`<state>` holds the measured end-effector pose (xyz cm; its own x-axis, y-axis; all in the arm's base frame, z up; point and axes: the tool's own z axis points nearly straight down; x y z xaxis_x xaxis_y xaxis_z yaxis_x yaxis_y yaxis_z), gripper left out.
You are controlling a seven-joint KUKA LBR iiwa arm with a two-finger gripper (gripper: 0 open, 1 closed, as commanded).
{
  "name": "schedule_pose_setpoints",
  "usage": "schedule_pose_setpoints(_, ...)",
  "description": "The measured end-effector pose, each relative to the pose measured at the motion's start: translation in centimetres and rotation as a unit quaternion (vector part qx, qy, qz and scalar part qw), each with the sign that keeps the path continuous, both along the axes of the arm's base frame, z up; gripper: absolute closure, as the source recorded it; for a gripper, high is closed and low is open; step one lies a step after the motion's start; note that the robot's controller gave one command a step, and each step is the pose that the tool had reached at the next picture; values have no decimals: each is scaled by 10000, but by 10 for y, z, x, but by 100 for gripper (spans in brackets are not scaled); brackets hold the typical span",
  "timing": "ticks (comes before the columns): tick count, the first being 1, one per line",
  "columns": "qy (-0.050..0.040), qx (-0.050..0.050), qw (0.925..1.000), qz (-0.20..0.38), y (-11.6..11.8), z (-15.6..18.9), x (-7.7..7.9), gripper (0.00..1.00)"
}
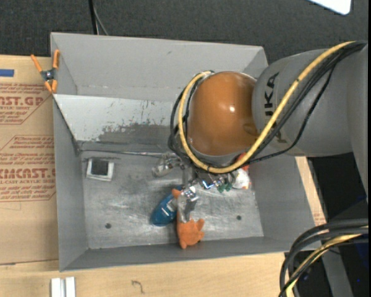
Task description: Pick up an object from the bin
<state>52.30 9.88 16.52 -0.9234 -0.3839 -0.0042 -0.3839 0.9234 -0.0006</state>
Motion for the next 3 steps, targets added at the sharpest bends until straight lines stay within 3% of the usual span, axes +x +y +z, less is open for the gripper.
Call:
schedule_pose_setpoints(1,6,0,9997,257,-6,-52,-11,0)
schedule_pose_setpoints(2,-32,18,9828,1846,2,-92,-15,100)
schedule_pose_setpoints(3,-31,18,9828,1846,2,-92,-15,100)
